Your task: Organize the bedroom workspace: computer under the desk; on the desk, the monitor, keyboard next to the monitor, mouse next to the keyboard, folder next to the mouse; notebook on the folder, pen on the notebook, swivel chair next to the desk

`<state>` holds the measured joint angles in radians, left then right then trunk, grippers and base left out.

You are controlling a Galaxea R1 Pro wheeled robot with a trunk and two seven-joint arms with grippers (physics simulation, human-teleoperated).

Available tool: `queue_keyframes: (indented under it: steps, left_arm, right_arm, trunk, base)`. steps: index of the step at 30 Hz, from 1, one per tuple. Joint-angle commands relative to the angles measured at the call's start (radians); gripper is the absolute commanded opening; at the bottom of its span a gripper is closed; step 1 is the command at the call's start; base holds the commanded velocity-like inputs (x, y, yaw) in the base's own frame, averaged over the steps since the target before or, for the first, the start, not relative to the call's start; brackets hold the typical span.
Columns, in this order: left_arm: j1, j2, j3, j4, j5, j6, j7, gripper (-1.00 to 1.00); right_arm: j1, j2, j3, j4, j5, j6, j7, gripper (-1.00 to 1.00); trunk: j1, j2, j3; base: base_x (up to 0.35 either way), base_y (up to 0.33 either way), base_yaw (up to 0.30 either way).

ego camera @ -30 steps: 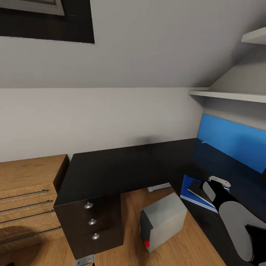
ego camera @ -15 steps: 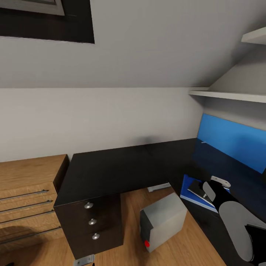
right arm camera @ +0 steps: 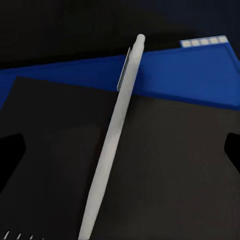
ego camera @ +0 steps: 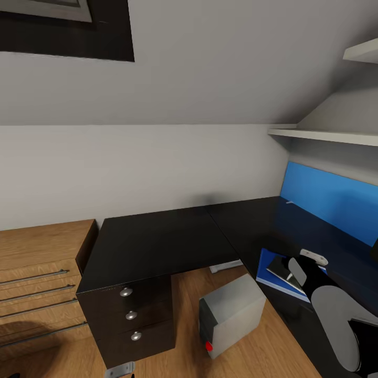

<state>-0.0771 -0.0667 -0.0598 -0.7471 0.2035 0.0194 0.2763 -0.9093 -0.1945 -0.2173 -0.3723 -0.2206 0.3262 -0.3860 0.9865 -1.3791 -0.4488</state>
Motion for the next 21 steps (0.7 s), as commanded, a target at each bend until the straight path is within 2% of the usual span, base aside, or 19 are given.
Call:
queue_keyframes:
  steps: [1, 6, 8, 9, 15, 17, 18, 19, 20, 21]
  left_arm:
    - [0.000, 0.001, -0.005, -0.001, 0.009, 0.002, 0.008, 1.00]
    - [0.000, 0.001, -0.006, -0.001, 0.009, 0.003, 0.008, 1.00]
    - [-0.001, 0.001, -0.006, -0.001, 0.010, 0.003, 0.008, 1.00]
    - [-0.001, 0.001, -0.006, -0.001, 0.010, 0.004, 0.009, 1.00]
    - [-0.001, 0.002, -0.005, 0.000, 0.011, 0.004, 0.010, 1.00]
    - [0.000, 0.003, -0.005, 0.000, 0.011, 0.004, 0.010, 1.00]
    - [-0.001, 0.004, -0.005, 0.000, 0.011, 0.004, 0.010, 1.00]
    - [-0.001, 0.004, -0.005, 0.000, 0.011, 0.003, 0.011, 1.00]
    - [-0.001, 0.004, -0.005, 0.000, 0.011, 0.003, 0.011, 1.00]
    - [-0.001, 0.004, -0.005, 0.000, 0.011, 0.003, 0.011, 1.00]
  right_arm:
    - [0.000, 0.000, 0.001, -0.003, -0.010, 0.002, -0.005, 1.00]
    - [0.000, 0.010, 0.002, -0.037, -0.010, -0.001, -0.006, 1.00]
    - [0.000, 0.033, 0.000, -0.082, -0.007, -0.002, -0.009, 1.00]
    - [0.002, 0.056, 0.000, -0.144, -0.004, -0.001, -0.013, 1.00]
    - [0.018, 0.104, 0.000, -0.297, 0.000, 0.001, -0.025, 1.00]
    - [0.054, 0.146, 0.001, -0.375, 0.001, 0.004, -0.028, 1.00]
    - [0.095, 0.196, 0.002, -0.452, 0.001, 0.008, -0.030, 1.00]
    - [0.112, 0.222, 0.004, -0.485, 0.002, 0.009, -0.031, 1.00]
    - [0.120, 0.235, 0.006, -0.497, 0.003, 0.009, -0.031, 1.00]
    - [0.135, 0.259, 0.016, -0.516, 0.007, 0.008, -0.032, 1.00]
  trunk:
    - [0.000, -0.001, -0.001]
    - [0.000, -0.001, -0.001]
    - [0.000, -0.001, -0.001]
    - [0.000, -0.001, -0.001]
    - [0.000, -0.001, -0.001]
    - [0.000, -0.001, -0.001]
    - [0.000, -0.001, -0.001]
    - [0.000, -0.001, -0.001]
    - [0.000, -0.001, -0.001]
    - [0.000, -0.001, -0.001]
  base:
    - [0.000, 0.000, 0.000]
    - [0.000, 0.000, 0.000]
    - [0.000, 0.000, 0.000]
    - [0.000, 0.000, 0.000]
    - [0.000, 0.000, 0.000]
    - [0.000, 0.000, 0.000]
    - [0.000, 0.000, 0.000]
    - [0.000, 0.000, 0.019]
    - [0.000, 0.000, 0.044]
    - [-0.023, 0.000, 0.112]
